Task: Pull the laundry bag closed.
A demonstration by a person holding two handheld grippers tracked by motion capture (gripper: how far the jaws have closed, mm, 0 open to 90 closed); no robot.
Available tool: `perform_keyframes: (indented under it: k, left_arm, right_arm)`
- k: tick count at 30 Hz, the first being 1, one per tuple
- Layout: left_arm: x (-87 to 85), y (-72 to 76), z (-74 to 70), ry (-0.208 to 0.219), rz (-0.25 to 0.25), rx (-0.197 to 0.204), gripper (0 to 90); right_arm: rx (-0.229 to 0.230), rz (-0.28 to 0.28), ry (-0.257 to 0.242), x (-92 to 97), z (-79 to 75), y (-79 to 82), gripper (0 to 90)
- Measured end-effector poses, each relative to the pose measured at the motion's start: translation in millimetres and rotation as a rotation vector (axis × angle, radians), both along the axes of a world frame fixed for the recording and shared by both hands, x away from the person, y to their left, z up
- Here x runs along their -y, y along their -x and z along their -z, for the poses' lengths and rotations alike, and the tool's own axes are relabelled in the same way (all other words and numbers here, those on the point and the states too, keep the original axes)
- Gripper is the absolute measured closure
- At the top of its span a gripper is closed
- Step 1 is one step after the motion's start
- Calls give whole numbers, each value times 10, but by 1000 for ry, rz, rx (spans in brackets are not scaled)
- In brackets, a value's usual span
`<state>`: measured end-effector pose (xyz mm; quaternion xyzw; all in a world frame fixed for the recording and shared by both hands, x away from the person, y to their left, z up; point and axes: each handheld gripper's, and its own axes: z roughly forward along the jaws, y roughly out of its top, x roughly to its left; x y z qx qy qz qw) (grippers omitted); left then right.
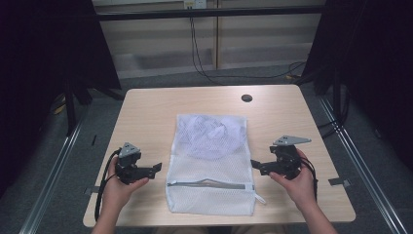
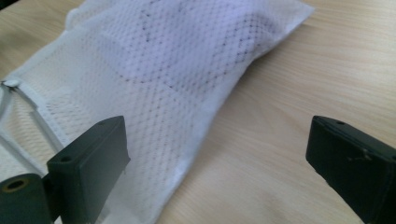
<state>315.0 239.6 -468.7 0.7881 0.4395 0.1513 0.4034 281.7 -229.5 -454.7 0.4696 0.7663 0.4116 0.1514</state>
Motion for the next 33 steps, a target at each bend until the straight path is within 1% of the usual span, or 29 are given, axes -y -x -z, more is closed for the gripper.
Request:
perform_keyframes:
  k: [2, 4, 6, 10, 11, 14, 16, 18, 20, 21, 23, 25, 27, 28, 33]
  left_arm:
    - [6, -4, 4, -4, 2, -2, 56]
    - [3, -7, 6, -4, 3, -6, 57]
    - [-15, -12, 2, 10, -1, -20, 55]
    - [-23, -10, 0, 11, 5, -34, 55]
    - [-22, -8, -2, 13, 9, -36, 56]
    - [-25, -9, -14, 25, 5, -37, 56]
    - [-38, -13, -18, 21, 6, -42, 57]
    - [-40, -14, -17, 19, 4, -42, 57]
    - [-38, -13, -14, 23, 2, -43, 58]
    - [-40, -11, -18, 20, 14, -49, 59]
    - [-37, -7, -23, 17, 17, -49, 60]
    - [-34, -2, -31, 17, 24, -50, 61]
    - [-33, 1, -34, 17, 15, -46, 62]
    - [-41, 3, -38, 23, 20, -48, 62]
    - [-62, 7, -56, 32, 11, -44, 64]
  right_arm:
    - [13, -9, 3, -32, -19, 14, 50]
    - [10, -16, 7, -61, -23, 22, 48]
    - [6, -20, 10, -89, -25, 22, 48]
    - [-8, -23, 5, -148, -29, 16, 49]
    - [-8, -36, 8, -222, -33, 16, 48]
    - [-11, -64, 12, -330, -50, 16, 47]
    - [-15, -86, 6, -411, -67, 13, 46]
    - [-19, -95, 13, -462, -72, 8, 46]
    - [-26, -102, 9, -492, -71, 5, 48]
    - [-35, -110, 2, -543, -65, 0, 50]
    - [-34, -117, 2, -568, -63, -2, 53]
    - [-45, -131, -8, -650, -69, -4, 58]
    - [-41, -139, -11, -677, -74, -8, 61]
    - [-42, -139, -28, -732, -87, -11, 70]
    - [-52, -160, -38, -838, -101, -33, 78]
